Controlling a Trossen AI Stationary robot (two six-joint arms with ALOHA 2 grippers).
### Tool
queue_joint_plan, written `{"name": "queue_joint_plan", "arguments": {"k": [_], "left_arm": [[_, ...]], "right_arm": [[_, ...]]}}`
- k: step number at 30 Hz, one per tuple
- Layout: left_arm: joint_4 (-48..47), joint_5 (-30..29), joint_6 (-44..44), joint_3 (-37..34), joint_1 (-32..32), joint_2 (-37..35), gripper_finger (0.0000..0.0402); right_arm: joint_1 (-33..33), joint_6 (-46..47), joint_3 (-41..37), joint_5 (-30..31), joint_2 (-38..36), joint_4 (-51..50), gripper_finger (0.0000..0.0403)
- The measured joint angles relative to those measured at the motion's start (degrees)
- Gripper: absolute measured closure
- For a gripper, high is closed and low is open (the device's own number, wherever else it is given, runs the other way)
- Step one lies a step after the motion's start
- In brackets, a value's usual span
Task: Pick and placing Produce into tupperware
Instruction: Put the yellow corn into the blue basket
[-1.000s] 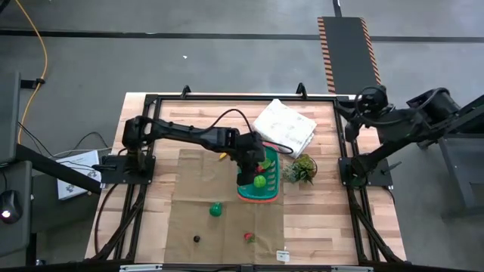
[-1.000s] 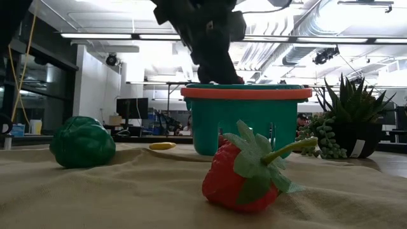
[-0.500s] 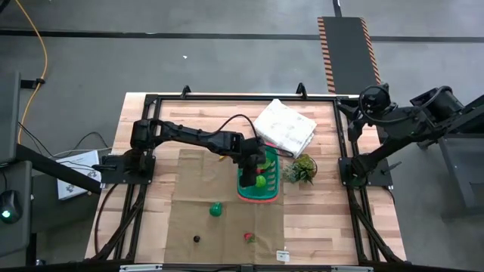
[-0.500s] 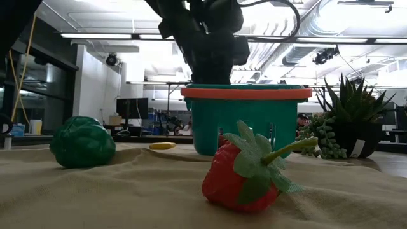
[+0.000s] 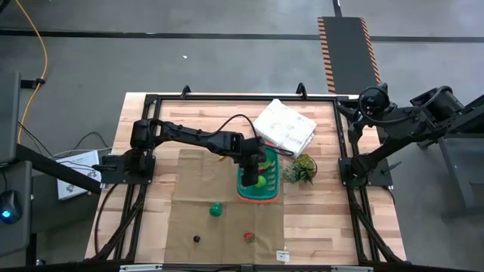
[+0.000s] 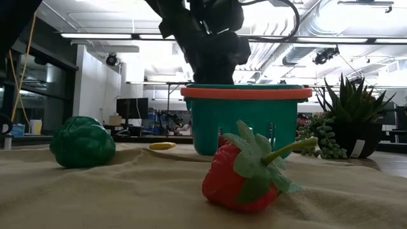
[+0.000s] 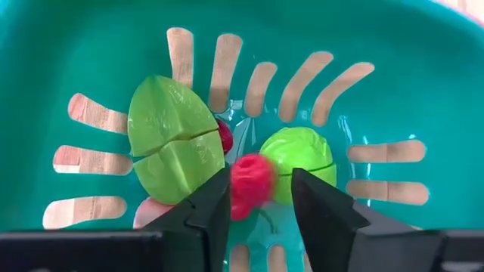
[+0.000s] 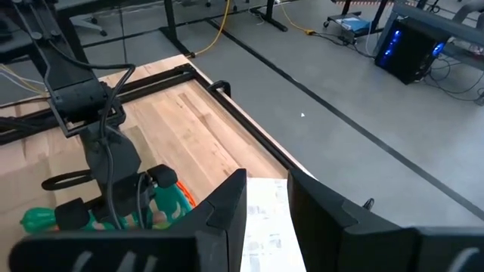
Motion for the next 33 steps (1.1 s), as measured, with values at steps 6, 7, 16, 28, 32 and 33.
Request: {"name": "queue_joint_plan", "arguments": {"k": [6,7,16,28,32,33], "left_arm": [[2.29,0.12,-1.07,0.00,0.02,-0.02,0.0251],[2.48,0.10,-1.21,0.03,0.00,-0.06,0.0253],[-9.53,-0.94,1.41,11.49,0.04,-0.11,0.0317],[-25.66,-1.01,1.04,22.73,4.02,-1.22,0.0392],[-30.51,-1.54,0.96,22.80,5.80,-2.99,0.0399],[-30.82,-1.62,0.84,22.82,6.07,-3.28,0.0400]], "right_arm": [[0.00,-1.06,0.00,-0.13,0.00,0.00,0.0314],[0.00,-1.07,0.00,-0.15,0.00,0.00,0.0314],[0.00,-1.51,0.00,-0.67,-0.10,0.01,0.0314],[0.00,-2.56,0.00,-1.40,-1.47,0.00,0.0314],[0.00,-3.00,0.00,-1.37,-1.62,0.00,0.0314],[0.00,-3.02,0.00,-1.36,-1.62,0.00,0.0314]]}}
